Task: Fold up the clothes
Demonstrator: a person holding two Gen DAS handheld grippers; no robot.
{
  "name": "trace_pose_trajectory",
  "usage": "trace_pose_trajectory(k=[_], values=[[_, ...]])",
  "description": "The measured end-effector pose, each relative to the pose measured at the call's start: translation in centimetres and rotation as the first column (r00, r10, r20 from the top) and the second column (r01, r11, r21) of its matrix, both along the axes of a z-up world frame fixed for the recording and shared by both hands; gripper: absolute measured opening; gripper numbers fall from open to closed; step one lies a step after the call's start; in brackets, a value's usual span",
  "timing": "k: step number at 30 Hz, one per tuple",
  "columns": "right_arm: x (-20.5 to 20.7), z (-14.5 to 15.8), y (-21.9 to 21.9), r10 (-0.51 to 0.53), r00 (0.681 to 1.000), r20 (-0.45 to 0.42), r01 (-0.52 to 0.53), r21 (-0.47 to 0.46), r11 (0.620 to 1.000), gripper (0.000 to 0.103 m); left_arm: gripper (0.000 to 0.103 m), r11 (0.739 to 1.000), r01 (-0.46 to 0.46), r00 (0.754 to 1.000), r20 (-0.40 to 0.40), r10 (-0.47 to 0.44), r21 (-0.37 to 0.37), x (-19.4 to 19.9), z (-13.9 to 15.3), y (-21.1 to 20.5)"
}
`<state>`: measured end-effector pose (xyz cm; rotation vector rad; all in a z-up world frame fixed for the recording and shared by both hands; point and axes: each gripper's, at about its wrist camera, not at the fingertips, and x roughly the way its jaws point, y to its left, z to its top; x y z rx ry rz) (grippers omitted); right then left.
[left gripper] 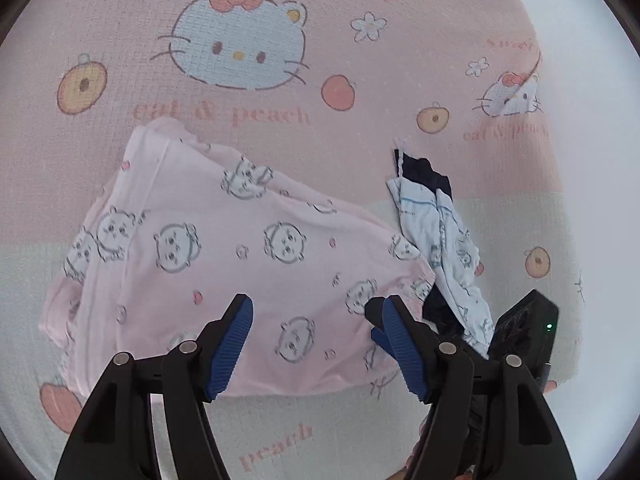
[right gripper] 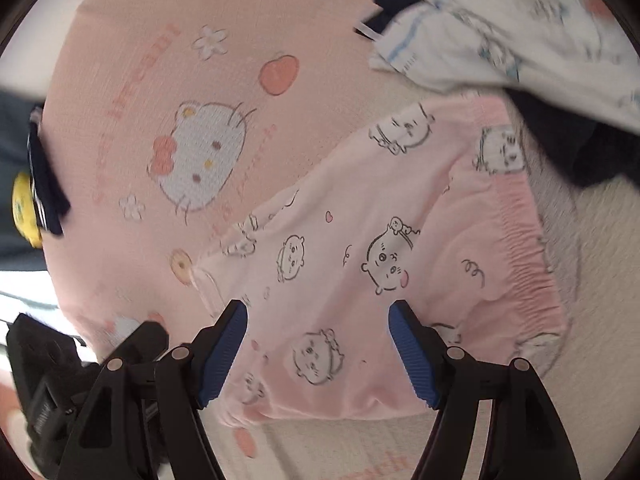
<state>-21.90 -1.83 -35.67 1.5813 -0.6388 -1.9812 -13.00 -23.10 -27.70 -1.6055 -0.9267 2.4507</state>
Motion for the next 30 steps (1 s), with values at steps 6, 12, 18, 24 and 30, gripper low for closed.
trace_pose_trajectory(k=[6, 12, 18, 24, 30], values=[[1.8, 2.1, 0.7, 0.119, 0.990, -0.079, -0.109, 0.116, 0.987, 0.073, 0.065, 0.988, -0.116, 0.993, -0.002, 0.117, 0.101, 2.6, -1.2, 0.0], [4.8, -0.2, 3.9, 0.004, 0.996, 0.086, -0.007, 0.030, 1.000, 0.073, 0.065, 0.967, -0.173, 0.985, 0.042, 0.168, 0.190, 5.4, -2.8, 0.4], [6.4, -0.3, 5.9, -0.054, 0.992, 0.115, 0.055, -0.005, 0.998, 0.076, 0.065, 0.972, -0.155, 0.987, 0.079, 0.143, 0.175, 7.4, -4.0, 1.6], [6.1, -0.8, 6.4, -0.097, 0.986, 0.138, 0.098, -0.002, 0.995, 0.076, 0.065, 0.922, -0.225, 0.969, 0.170, 0.178, 0.315, 8.7, -7.4, 0.6], [5.7, -2.4, 7.3, -0.171, 0.965, 0.201, 0.177, -0.013, 0.984, 0.076, 0.065, 0.884, -0.309, 0.948, 0.193, 0.254, 0.351, 9.2, -9.2, -1.0]])
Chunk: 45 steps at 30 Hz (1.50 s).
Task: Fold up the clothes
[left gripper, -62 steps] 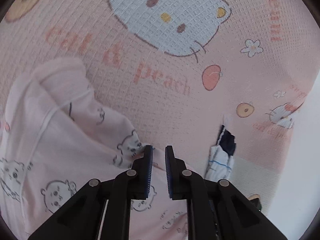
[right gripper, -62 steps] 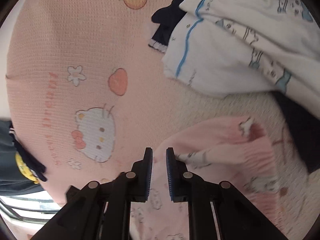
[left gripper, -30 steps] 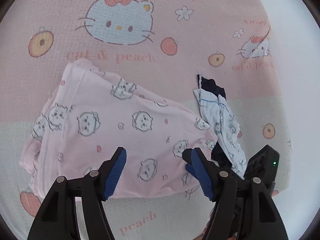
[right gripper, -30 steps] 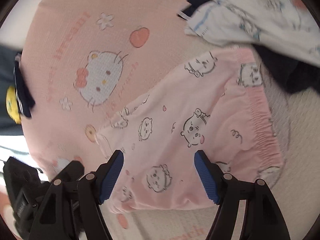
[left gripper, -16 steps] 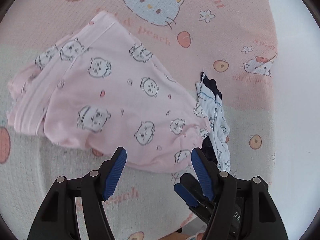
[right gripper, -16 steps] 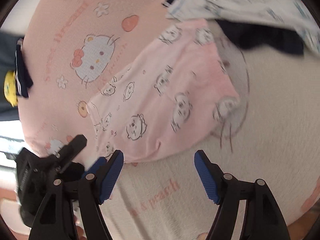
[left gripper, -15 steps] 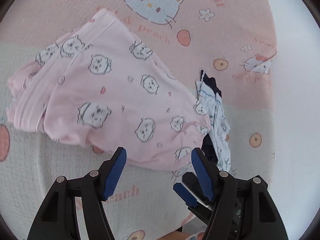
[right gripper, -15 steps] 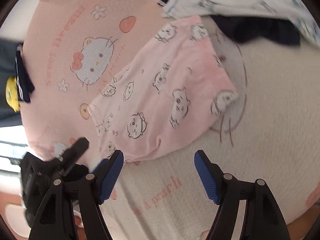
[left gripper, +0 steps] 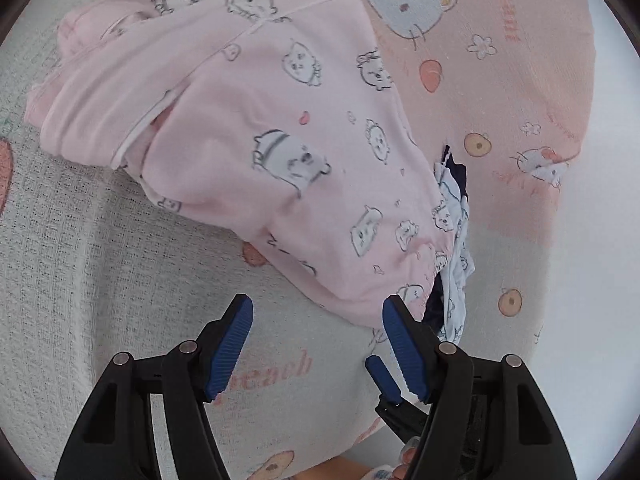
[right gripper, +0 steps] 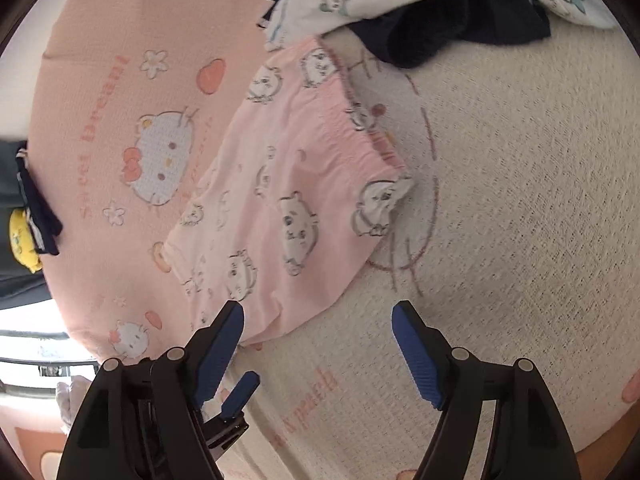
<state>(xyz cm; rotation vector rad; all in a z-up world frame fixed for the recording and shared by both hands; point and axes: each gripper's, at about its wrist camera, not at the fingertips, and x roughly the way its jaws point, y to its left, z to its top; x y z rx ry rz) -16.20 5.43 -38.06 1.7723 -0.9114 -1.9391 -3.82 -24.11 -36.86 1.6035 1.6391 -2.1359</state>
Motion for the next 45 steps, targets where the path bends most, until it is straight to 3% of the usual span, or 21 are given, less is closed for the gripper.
trace_pose_trajectory(k=[9, 17, 22, 28, 32, 35, 36, 38, 39, 40, 43, 45], values=[[-0.3, 0.3, -1.2, -0.021, 1.000, -0.021, 0.021, -0.012, 1.000, 0.077, 0.065, 1.000, 0.001, 1.000, -0.019, 0.000, 0.016, -0.3, -1.4, -0.6], [-1.7, 0.2, -1.6, -0.084, 0.996, -0.013, 0.082, -0.105, 0.991, 0.085, 0.066, 0.997, -0.036, 0.998, -0.055, 0.040, 0.073, -1.6, -2.4, -2.3], [-2.5, 0.1, -1.8, -0.120, 0.993, 0.001, 0.120, -0.104, 0.987, 0.086, 0.066, 0.999, -0.036, 0.998, -0.059, 0.037, 0.016, -2.6, -2.1, -2.4], [-3.1, -0.5, -2.1, -0.174, 0.985, 0.009, 0.173, -0.151, 0.973, 0.087, 0.066, 0.994, -0.096, 0.993, -0.063, 0.099, 0.046, -3.1, -2.6, -3.1], [-2.9, -0.7, -1.9, -0.205, 0.979, -0.006, 0.201, -0.164, 0.966, 0.086, 0.067, 0.978, -0.186, 0.977, -0.090, 0.195, 0.097, -2.5, -3.2, -3.5], [-2.4, -0.8, -1.3, -0.218, 0.976, -0.018, 0.213, -0.142, 0.967, 0.075, 0.067, 0.970, -0.223, 0.963, -0.133, 0.234, 0.092, -1.9, -3.4, -3.2], [-2.2, -0.9, -1.2, -0.220, 0.975, -0.024, 0.216, -0.122, 0.969, 0.065, 0.066, 0.970, -0.230, 0.959, -0.150, 0.240, 0.080, -1.7, -3.3, -3.0], [-1.7, -1.3, -0.7, -0.228, 0.973, -0.025, 0.226, -0.077, 0.971, 0.040, 0.066, 0.969, -0.241, 0.952, -0.183, 0.247, 0.051, -1.4, -3.2, -2.6], [-1.5, -1.6, -0.4, -0.235, 0.972, -0.017, 0.234, -0.051, 0.971, 0.013, 0.066, 0.971, -0.240, 0.951, -0.196, 0.239, 0.017, -1.3, -2.9, -2.2], [-1.4, -2.1, 0.1, -0.243, 0.970, 0.003, 0.243, -0.047, 0.969, 0.001, 0.066, 0.971, -0.238, 0.951, -0.207, 0.229, -0.021, -1.3, -2.6, -1.8], [-1.1, -4.0, 1.7, -0.289, 0.954, 0.081, 0.300, -0.191, 0.935, 0.001, 0.066, 0.966, -0.204, 0.963, -0.209, 0.169, -0.161, -1.9, -1.6, -0.5], [-1.3, -3.9, 1.7, -0.230, 0.970, 0.080, 0.242, -0.215, 0.946, 0.001, 0.066, 0.941, -0.121, 0.982, -0.176, 0.067, -0.317, -3.1, -0.6, 1.1]])
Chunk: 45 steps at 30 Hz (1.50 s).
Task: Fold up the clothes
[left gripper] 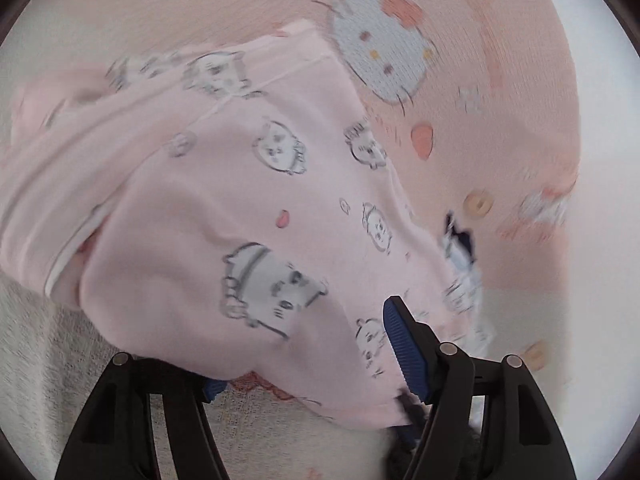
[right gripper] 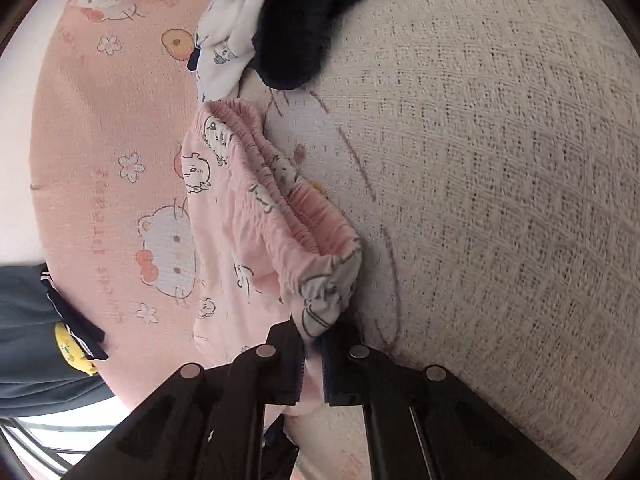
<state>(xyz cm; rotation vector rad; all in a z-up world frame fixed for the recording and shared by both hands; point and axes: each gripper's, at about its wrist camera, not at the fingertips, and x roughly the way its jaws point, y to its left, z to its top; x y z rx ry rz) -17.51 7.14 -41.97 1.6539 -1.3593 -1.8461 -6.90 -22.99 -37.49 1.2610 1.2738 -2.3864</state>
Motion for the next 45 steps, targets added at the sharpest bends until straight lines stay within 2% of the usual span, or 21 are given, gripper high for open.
trace_pose_trajectory(k=[1, 2, 4, 5, 7, 8, 10, 12, 15, 19, 24, 26, 29, 36, 45], values=[[-0.1, 0.3, -0.2, 0.032, 0.999, -0.021, -0.031, 0.015, 0.999, 0.001, 0.065, 0.994, 0.051, 0.998, 0.036, -0.048, -0.095, -0.6, 0.4, 1.0], [-0.1, 0.6, -0.4, 0.054, 0.998, -0.045, -0.052, 0.043, 0.998, 0.001, 0.065, 0.978, 0.100, 0.993, 0.074, -0.087, -0.186, -1.1, 0.8, 2.0], [-0.1, 1.0, -0.7, 0.070, 0.995, -0.073, -0.064, 0.077, 0.995, 0.001, 0.056, 0.921, 0.174, 0.981, 0.145, -0.131, -0.348, -1.5, 1.1, 3.7], [-0.1, 1.1, -0.8, 0.074, 0.994, -0.079, -0.067, 0.089, 0.994, 0.001, 0.049, 0.888, 0.200, 0.975, 0.174, -0.139, -0.413, -1.7, 1.1, 4.4], [-0.1, 1.4, -1.0, 0.085, 0.993, -0.082, -0.075, 0.112, 0.991, 0.001, 0.048, 0.817, 0.246, 0.963, 0.225, -0.147, -0.521, -2.0, 1.0, 5.7], [-0.2, 1.5, -1.1, 0.091, 0.993, -0.080, -0.081, 0.124, 0.989, 0.001, 0.047, 0.811, 0.245, 0.963, 0.228, -0.142, -0.531, -2.0, 1.0, 5.8], [-0.5, 1.9, -1.4, 0.121, 0.989, -0.083, -0.107, 0.160, 0.981, 0.001, 0.042, 0.816, 0.227, 0.966, 0.230, -0.119, -0.531, -1.8, 1.1, 5.4], [-0.7, 2.5, -1.8, 0.162, 0.983, -0.089, -0.141, 0.203, 0.969, 0.001, 0.025, 0.828, 0.206, 0.968, 0.234, -0.094, -0.521, -1.7, 1.3, 4.8], [-0.6, 3.7, -2.5, 0.226, 0.968, -0.108, -0.188, 0.286, 0.940, 0.002, 0.017, 0.835, 0.198, 0.965, 0.253, -0.073, -0.514, -2.0, 1.5, 4.4], [-0.2, 4.9, -3.0, 0.298, 0.944, -0.139, -0.230, 0.366, 0.901, 0.005, 0.015, 0.802, 0.213, 0.960, 0.270, -0.067, -0.558, -2.6, 2.0, 5.7], [0.3, 4.9, -1.7, 0.287, 0.951, -0.115, -0.237, 0.324, 0.916, 0.005, 0.014, 0.746, 0.241, 0.960, 0.268, -0.088, -0.621, -1.1, 3.5, 7.6], [0.7, 4.9, -1.1, 0.284, 0.953, -0.109, -0.237, 0.317, 0.918, 0.005, 0.014, 0.752, 0.254, 0.958, 0.268, -0.107, -0.608, 0.2, 3.7, 8.0], [2.5, 5.3, 0.4, 0.305, 0.944, -0.127, -0.245, 0.354, 0.903, 0.005, 0.014, 0.773, 0.262, 0.957, 0.261, -0.129, -0.578, 2.5, 3.6, 8.5], [7.6, 5.2, 2.7, 0.333, 0.933, -0.137, -0.255, 0.402, 0.879, 0.006, 0.013, 0.786, 0.277, 0.953, 0.264, -0.149, -0.554, 6.5, 3.1, 9.7], [10.0, 5.0, 3.9, 0.323, 0.935, -0.143, -0.239, 0.419, 0.876, 0.006, 0.012, 0.813, 0.303, 0.945, 0.271, -0.186, -0.498, 9.3, 2.8, 10.2]])
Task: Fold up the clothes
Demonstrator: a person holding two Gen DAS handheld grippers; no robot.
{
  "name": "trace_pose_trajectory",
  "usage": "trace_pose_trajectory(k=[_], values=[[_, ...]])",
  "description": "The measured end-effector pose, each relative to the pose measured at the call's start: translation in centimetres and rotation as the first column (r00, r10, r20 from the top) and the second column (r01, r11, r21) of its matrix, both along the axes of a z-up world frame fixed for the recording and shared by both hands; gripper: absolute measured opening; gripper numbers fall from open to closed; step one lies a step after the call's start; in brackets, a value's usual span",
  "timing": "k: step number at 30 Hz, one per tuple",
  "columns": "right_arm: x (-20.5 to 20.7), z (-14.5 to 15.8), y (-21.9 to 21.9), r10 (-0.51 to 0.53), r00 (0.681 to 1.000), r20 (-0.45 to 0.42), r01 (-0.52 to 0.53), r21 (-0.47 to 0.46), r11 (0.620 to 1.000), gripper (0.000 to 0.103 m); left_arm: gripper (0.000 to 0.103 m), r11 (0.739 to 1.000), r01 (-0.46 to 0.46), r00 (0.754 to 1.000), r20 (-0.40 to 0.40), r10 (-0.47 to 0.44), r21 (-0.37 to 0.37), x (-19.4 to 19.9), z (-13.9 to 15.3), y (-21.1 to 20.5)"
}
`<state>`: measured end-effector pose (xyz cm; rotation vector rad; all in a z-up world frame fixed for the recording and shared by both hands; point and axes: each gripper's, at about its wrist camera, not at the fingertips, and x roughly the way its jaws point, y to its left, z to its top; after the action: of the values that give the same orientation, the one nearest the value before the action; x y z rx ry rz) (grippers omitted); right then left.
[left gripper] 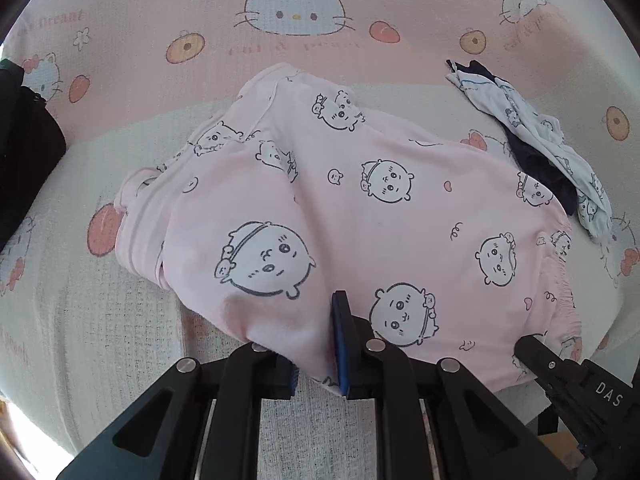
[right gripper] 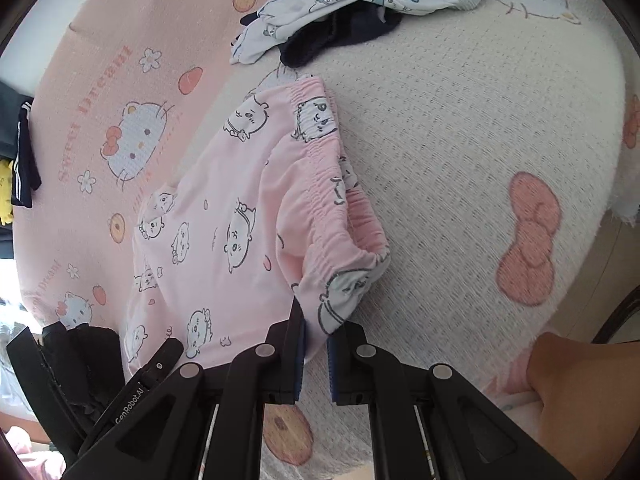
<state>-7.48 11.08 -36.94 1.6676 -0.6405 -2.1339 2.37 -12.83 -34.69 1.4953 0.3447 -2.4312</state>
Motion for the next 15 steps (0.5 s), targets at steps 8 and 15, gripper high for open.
trace_pose_trajectory(k=[8, 15], values=[[-0.4, -0.2, -0.1, -0.041, 0.999, 0.013, 0.042, -0.028, 0.999, 0.006, 0.012, 0.961, -0.063, 0.992, -0.086, 0.089, 0.270, 1.1, -0.4, -3.1], [0.9, -1.3, 2.3, -0.183, 0.980, 0.074, 0.196, -0.279, 0.940, 0.055, 0.012, 0.902, -0.077, 0.987, -0.095, 0.128, 0.424, 2.1, -0.7, -4.9]])
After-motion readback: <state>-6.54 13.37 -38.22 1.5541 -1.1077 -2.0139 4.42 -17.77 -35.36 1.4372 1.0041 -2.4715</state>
